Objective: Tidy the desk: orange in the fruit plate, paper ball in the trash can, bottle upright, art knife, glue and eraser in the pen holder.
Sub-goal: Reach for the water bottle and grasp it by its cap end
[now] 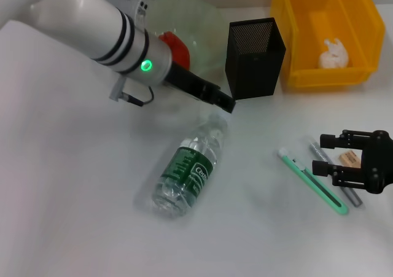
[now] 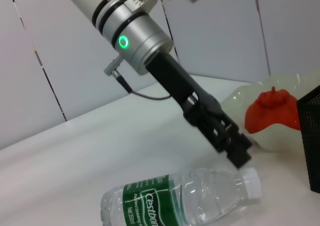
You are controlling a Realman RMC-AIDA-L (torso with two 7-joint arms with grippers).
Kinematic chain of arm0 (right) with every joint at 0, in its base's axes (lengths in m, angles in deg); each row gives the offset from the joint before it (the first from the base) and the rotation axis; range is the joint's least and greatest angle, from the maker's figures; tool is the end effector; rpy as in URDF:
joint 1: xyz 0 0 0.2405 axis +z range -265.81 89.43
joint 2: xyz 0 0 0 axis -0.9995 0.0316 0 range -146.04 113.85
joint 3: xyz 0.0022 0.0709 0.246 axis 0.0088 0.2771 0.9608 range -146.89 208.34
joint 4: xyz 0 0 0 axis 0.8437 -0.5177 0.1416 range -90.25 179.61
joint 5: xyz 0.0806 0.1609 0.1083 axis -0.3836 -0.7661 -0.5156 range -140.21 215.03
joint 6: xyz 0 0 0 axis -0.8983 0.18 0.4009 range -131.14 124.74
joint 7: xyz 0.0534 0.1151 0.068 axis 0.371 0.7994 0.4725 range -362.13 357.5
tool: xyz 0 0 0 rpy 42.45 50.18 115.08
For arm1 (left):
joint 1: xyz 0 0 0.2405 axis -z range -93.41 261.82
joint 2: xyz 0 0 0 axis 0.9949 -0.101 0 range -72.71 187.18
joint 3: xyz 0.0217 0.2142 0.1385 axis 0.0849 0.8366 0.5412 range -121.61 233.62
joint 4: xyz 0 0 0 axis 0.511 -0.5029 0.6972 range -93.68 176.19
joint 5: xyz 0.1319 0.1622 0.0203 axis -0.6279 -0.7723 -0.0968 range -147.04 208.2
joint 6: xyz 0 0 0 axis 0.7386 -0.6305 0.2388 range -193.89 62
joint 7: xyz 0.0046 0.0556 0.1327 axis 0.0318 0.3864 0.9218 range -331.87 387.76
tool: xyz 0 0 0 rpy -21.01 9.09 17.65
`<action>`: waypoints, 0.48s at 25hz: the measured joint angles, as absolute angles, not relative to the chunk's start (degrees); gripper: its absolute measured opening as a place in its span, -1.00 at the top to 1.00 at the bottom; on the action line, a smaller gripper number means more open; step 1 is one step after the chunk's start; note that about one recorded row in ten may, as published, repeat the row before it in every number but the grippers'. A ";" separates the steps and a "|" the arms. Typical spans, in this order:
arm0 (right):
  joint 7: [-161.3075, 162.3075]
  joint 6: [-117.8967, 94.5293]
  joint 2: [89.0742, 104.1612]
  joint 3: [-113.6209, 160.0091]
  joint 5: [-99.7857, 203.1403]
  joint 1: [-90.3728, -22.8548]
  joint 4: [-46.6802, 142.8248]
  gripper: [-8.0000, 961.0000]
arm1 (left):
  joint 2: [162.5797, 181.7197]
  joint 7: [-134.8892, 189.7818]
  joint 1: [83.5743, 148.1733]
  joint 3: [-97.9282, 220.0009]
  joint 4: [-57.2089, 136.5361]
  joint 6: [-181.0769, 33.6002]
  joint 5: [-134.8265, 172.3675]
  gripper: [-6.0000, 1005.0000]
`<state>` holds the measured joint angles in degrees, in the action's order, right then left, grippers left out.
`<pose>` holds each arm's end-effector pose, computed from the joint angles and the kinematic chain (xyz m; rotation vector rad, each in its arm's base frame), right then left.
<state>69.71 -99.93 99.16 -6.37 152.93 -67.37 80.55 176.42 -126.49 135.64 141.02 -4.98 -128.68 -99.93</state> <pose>0.3183 0.2720 0.0244 -2.7176 0.6607 0.6835 -0.1330 0.4072 -0.0805 -2.5856 -1.1660 0.1246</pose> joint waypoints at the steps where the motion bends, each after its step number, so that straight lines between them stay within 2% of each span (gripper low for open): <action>1: 69.71 -99.93 99.16 -6.37 152.93 -67.37 80.55 -0.36 | 176.42 -126.49 135.64 141.02 -4.98 -128.68 -99.93 -0.62; 12: 69.67 -99.85 99.23 -6.36 152.89 -67.17 80.36 -0.36 | 176.41 -126.59 134.68 149.73 -3.00 -122.94 -93.64 -0.62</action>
<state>69.67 -99.85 99.23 -6.36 152.89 -67.17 80.36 176.41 -126.59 134.68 149.73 -3.00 -122.94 -93.64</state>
